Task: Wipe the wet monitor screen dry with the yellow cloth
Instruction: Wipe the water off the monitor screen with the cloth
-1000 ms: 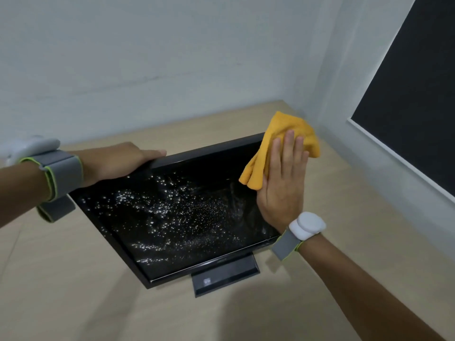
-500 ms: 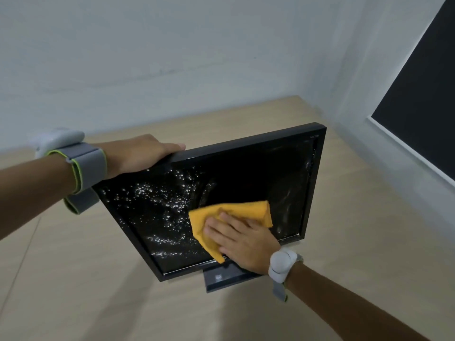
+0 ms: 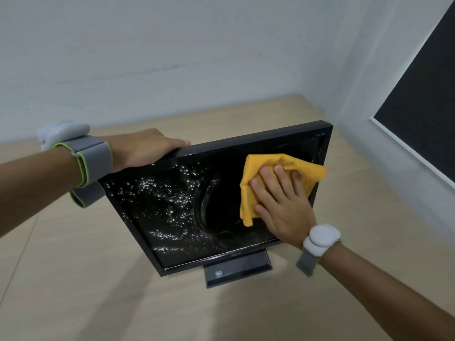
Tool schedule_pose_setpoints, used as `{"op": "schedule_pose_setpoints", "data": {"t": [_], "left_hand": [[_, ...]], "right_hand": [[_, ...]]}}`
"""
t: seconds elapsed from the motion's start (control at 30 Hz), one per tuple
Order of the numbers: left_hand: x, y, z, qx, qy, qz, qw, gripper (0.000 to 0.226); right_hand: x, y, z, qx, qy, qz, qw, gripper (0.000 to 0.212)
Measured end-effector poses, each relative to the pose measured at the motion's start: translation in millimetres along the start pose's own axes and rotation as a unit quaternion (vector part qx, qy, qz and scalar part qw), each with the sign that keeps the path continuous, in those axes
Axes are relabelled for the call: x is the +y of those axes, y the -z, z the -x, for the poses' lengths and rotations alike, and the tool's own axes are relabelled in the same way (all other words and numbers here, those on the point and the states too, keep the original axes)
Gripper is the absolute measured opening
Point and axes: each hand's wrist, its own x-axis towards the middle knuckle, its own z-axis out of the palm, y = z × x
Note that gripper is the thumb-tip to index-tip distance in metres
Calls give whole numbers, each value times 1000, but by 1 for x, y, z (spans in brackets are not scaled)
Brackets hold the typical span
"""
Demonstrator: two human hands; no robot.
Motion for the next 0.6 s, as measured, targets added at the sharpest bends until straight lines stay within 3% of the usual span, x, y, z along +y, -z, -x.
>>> {"op": "schedule_pose_setpoints", "data": {"t": [0.1, 0.2, 0.37, 0.6], "left_hand": [[-2, 0, -1, 4, -1, -1, 1000, 63], [-1, -1, -3, 9, 1, 1, 1000, 61], [-3, -2, -5, 12, 6, -2, 1000, 61], [1, -1, 0, 2, 5, -2, 1000, 57]], "right_hand": [[-38, -2, -39, 42, -28, -43, 998, 64], [-71, -9, -51, 35, 4, -44, 998, 66], [-98, -33, -20, -26, 155, -40, 987, 66], [-79, -57, 43, -114, 340, -19, 933, 66]]}}
